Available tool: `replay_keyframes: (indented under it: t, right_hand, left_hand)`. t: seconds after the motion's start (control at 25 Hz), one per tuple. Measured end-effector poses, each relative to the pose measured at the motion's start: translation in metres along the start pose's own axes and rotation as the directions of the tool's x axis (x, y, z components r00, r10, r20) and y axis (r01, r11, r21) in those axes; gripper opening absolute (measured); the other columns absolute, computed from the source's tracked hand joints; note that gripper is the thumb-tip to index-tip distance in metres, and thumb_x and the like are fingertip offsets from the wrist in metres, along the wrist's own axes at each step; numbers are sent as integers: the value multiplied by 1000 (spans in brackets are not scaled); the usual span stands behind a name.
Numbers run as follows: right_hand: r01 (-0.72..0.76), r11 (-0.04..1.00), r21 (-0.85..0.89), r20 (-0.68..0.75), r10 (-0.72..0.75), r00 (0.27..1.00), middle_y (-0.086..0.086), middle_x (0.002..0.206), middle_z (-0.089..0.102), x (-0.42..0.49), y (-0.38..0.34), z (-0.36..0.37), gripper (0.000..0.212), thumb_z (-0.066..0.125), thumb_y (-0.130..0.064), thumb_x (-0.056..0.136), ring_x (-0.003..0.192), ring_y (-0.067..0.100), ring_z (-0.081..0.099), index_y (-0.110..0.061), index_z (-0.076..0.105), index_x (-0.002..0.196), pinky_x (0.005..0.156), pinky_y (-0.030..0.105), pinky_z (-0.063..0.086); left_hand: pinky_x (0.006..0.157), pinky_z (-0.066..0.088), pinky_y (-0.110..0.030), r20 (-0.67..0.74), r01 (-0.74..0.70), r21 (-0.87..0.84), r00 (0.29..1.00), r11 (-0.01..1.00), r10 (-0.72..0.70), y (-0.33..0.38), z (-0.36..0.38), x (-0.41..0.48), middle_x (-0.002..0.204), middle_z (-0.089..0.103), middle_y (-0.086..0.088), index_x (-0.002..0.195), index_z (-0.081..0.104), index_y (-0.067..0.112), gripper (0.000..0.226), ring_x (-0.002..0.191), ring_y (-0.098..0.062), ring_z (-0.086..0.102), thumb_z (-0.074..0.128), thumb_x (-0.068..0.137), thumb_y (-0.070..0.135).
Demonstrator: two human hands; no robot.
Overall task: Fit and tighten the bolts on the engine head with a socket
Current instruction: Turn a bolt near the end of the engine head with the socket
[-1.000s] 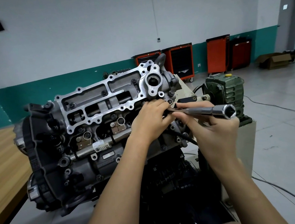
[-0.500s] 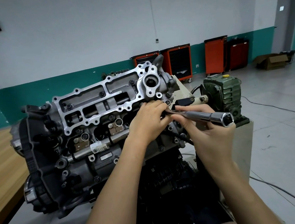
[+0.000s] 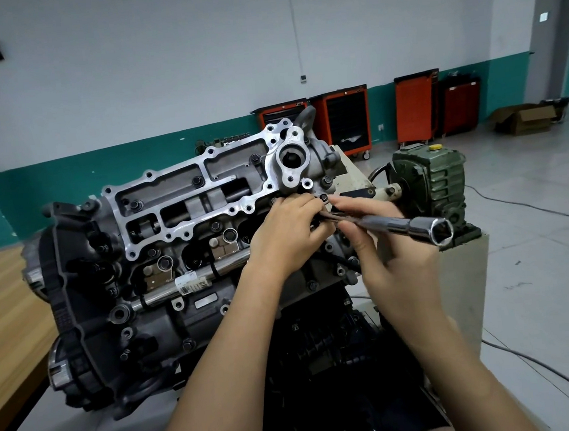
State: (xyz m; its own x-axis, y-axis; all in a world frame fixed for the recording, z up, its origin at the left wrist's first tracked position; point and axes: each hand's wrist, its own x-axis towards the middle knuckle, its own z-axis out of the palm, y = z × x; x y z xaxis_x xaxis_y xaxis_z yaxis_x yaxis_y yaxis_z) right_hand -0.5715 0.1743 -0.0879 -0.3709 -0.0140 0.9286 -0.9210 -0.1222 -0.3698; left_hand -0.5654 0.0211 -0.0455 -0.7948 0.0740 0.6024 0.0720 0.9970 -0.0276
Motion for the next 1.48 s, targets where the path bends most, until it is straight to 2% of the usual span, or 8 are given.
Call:
replay_keyframes:
  t: [0.28, 0.48, 0.6, 0.72, 0.88, 1.12, 1.28, 1.48]
  right_hand:
    - [-1, 999, -33, -107, -2, 994, 3, 95, 72, 5, -2, 0, 20, 75, -11, 81, 87, 9, 68, 2, 72, 96, 77, 31, 57]
    - [68, 991, -114, -2, -68, 998, 7, 104, 71, -1, -2, 4, 15, 62, 2, 88, 94, 17, 68, 6, 70, 100, 79, 36, 56]
    - [50, 994, -93, -86, -58, 995, 5, 94, 73, 7, -1, -1, 14, 74, -4, 81, 84, 12, 69, 3, 73, 93, 72, 32, 57]
    - [15, 997, -69, -111, -23, 994, 2, 94, 72, 5, -2, -1, 19, 76, -10, 81, 87, 8, 68, 1, 72, 95, 77, 28, 56]
    - [83, 990, -110, -7, -84, 996, 9, 107, 70, 0, 0, 1, 19, 57, -2, 91, 98, 17, 68, 5, 68, 105, 85, 31, 54]
    - [51, 991, -127, -118, -66, 991, 0, 94, 71, 5, 1, -1, 20, 73, -14, 83, 86, 5, 67, 1, 72, 95, 75, 24, 55]
    - [63, 995, -72, -2, -64, 998, 6, 110, 69, 0, 0, 2, 20, 58, -5, 91, 102, 10, 65, 5, 67, 106, 89, 26, 52]
    - [-5, 1000, -20, -110, 3, 994, 2, 89, 73, 6, 1, -3, 20, 76, -15, 81, 81, 10, 69, 1, 72, 93, 70, 33, 57]
  left_hand:
    - [84, 33, -30, -7, 0, -4, 1000, 1000, 0, 0, -1, 0, 97, 62, -2, 91, 59, 12, 17, 96, -22, 53, 52, 86, 26]
    - [90, 33, -29, -5, 13, -6, 1000, 1000, -13, -1, 0, 0, 107, 63, 0, 103, 64, 12, 24, 103, -19, 53, 53, 86, 25]
    - [86, 33, -28, -17, 7, -8, 1000, 1000, -8, 0, -1, -1, 101, 62, 2, 97, 62, 12, 20, 99, -19, 53, 52, 88, 26]
    - [85, 31, -28, -8, 2, 4, 1000, 1000, -2, -1, 0, -1, 100, 61, 1, 92, 59, 12, 17, 98, -20, 52, 52, 88, 27]
    - [91, 32, -27, -9, 12, 3, 1000, 1000, -12, -1, 1, 0, 109, 62, 2, 104, 63, 13, 24, 104, -18, 52, 52, 89, 29]
    - [85, 33, -30, 0, 2, 4, 1000, 1000, -2, 0, 0, 0, 98, 61, -1, 91, 58, 12, 17, 97, -21, 52, 51, 88, 28]
    - [88, 32, -29, -3, 4, 12, 1000, 1000, -4, -1, 0, 0, 105, 63, 0, 100, 63, 12, 22, 102, -20, 53, 52, 88, 26]
    - [83, 31, -28, 9, -4, 6, 1000, 1000, 4, -1, 0, 0, 98, 61, 0, 87, 55, 16, 15, 97, -21, 52, 49, 88, 30]
